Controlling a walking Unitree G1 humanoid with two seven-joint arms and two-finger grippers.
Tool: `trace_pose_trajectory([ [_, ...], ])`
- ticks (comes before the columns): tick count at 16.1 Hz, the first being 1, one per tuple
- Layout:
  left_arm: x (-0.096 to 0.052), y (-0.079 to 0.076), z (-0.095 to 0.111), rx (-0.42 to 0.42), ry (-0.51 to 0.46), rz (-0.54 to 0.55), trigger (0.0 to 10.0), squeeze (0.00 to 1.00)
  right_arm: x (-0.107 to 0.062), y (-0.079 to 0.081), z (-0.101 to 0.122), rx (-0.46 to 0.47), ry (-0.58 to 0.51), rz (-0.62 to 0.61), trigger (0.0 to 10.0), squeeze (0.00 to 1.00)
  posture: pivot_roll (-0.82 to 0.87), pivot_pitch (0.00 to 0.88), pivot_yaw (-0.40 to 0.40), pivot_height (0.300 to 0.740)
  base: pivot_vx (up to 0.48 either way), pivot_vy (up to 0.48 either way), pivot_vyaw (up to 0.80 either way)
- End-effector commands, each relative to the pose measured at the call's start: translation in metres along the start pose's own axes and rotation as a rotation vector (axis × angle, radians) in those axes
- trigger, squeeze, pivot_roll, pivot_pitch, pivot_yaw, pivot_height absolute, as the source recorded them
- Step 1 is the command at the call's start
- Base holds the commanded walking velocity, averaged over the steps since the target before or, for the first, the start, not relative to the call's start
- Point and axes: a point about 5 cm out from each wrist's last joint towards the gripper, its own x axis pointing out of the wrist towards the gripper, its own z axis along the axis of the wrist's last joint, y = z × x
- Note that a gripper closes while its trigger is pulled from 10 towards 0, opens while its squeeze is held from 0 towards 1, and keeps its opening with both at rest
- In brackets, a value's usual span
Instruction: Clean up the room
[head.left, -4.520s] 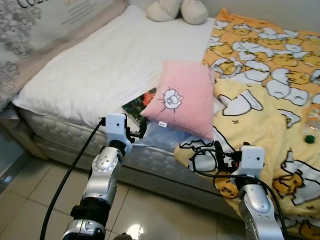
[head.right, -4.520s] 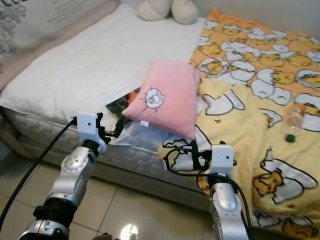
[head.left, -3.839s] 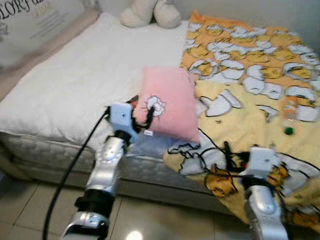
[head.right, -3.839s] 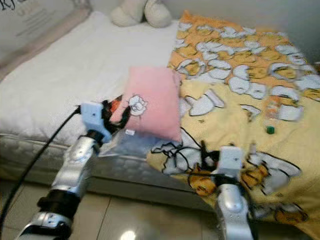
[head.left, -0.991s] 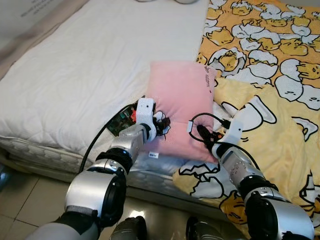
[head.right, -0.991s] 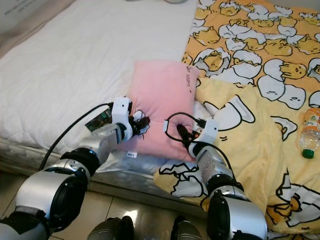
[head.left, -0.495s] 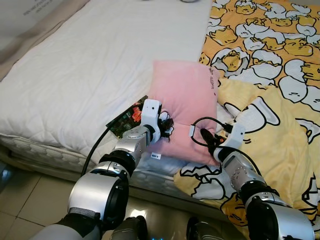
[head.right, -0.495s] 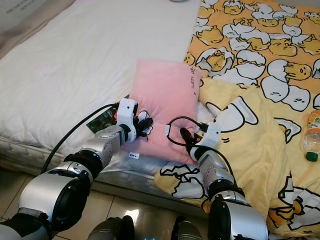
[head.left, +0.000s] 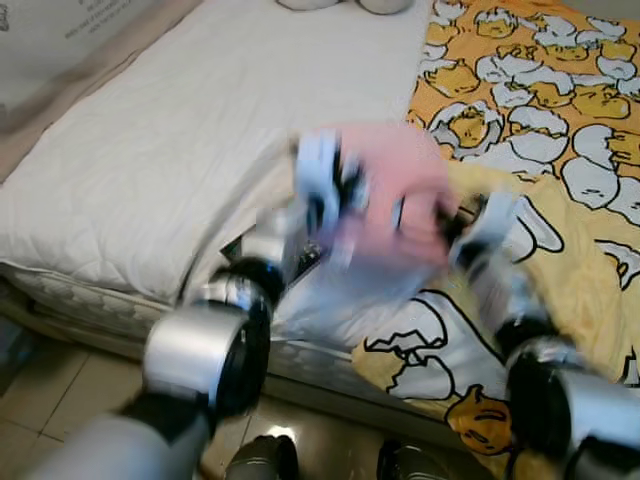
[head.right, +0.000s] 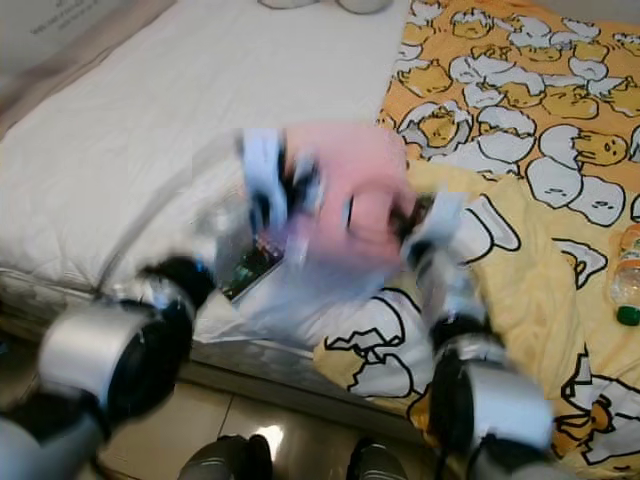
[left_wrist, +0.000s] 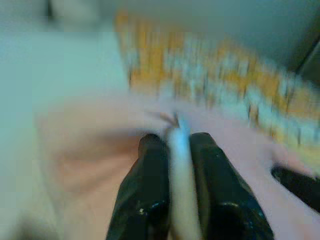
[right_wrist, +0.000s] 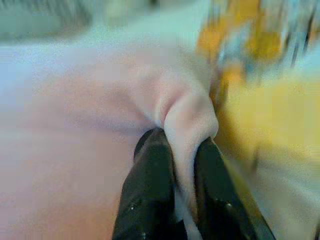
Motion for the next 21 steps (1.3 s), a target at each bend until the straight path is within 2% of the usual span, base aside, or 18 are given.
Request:
trace_pose_trajectory([
  [1, 0.002, 0.005, 0.029, 0.041, -0.109, -0.012, 0.0, 0.0, 0.004, -0.003, 0.023, -0.043, -0.096, -0.018, 0.0, 0.0, 0.0, 0.0, 0.052, 0.74, 0.0, 0.0, 0.0],
  [2, 0.002, 0.007, 0.036, 0.087, -0.117, -0.029, 0.0, 0.0, 0.008, 0.002, 0.042, -0.055, -0.176, -0.009, 0.0, 0.0, 0.0, 0.0, 0.055, 0.74, 0.0, 0.0, 0.0],
  [3, -0.001, 0.013, 0.031, 0.134, -0.083, -0.007, 10.0, 0.0, 0.006, 0.008, 0.051, -0.125, -0.245, -0.021, 0.0, 0.0, 0.0, 0.0, 0.055, 0.74, 0.0, 0.0, 0.0],
  [4, -0.001, 0.014, 0.029, 0.153, -0.066, 0.004, 10.0, 0.0, 0.005, 0.01, 0.051, -0.145, -0.258, -0.024, 0.0, 0.0, 0.0, 0.0, 0.055, 0.74, 0.0, 0.0, 0.0],
  [5, -0.004, 0.014, 0.023, 0.147, -0.07, -0.029, 10.0, 0.0, 0.001, 0.012, 0.048, -0.186, -0.278, -0.039, 10.0, 0.0, 0.0, 0.0, 0.054, 0.74, 0.0, 0.0, 0.0],
  [6, -0.007, 0.016, 0.016, 0.118, -0.072, -0.038, 10.0, 0.0, -0.004, 0.014, 0.039, -0.22, -0.28, -0.046, 10.0, 0.0, 0.0, 0.0, 0.058, 0.74, 0.0, 0.337, 0.0],
  [7, -0.01, 0.019, 0.006, 0.095, -0.046, -0.013, 10.0, 0.0, -0.009, 0.013, 0.026, -0.213, -0.253, -0.054, 10.0, 0.0, -0.01, 0.0, 0.061, 0.74, 0.0, 0.319, 0.0],
  [10, -0.012, 0.019, -0.007, 0.142, 0.008, 0.032, 10.0, 0.0, -0.015, 0.003, 0.006, -0.202, -0.175, -0.086, 10.0, 0.0, -0.02, 0.0, 0.069, 0.74, 0.0, 0.0, 0.0],
  [12, -0.015, 0.025, -0.01, 0.174, 0.045, 0.062, 10.0, 0.0, -0.023, -0.006, -0.007, -0.194, -0.128, -0.128, 10.0, 0.0, -0.02, 0.0, 0.075, 0.74, 0.0, 0.0, 0.0],
  [14, -0.017, 0.032, -0.013, 0.145, 0.072, 0.095, 10.0, 0.0, -0.038, -0.02, -0.025, -0.23, -0.063, -0.167, 10.0, 0.0, -0.02, 0.0, 0.076, 0.74, 0.0, 0.0, 0.0],
  [15, -0.018, 0.033, -0.016, 0.111, 0.088, 0.1, 10.0, 0.38, -0.043, -0.028, -0.03, -0.266, -0.035, -0.17, 10.0, 0.0, -0.02, 0.0, 0.076, 0.74, 0.0, 0.0, 0.0],
  [16, -0.02, 0.033, -0.022, 0.1, 0.118, 0.089, 10.0, 1.0, -0.05, -0.038, -0.037, -0.288, 0.005, -0.186, 10.0, 0.0, -0.02, 0.0, 0.076, 0.74, 0.0, 0.0, 0.0],
  [19, -0.022, 0.029, -0.036, 0.072, 0.184, 0.081, 10.0, 1.0, -0.063, -0.056, -0.05, -0.342, 0.101, -0.211, 10.0, 0.0, -0.03, 0.0, 0.078, 0.74, 0.0, 0.0, 0.0],
  [21, -0.022, 0.015, -0.05, 0.07, 0.236, 0.015, 10.0, 1.0, -0.073, -0.065, -0.064, -0.381, 0.196, -0.183, 10.0, 0.0, -0.04, 0.0, 0.085, 0.74, 0.0, 0.0, 0.0],
])
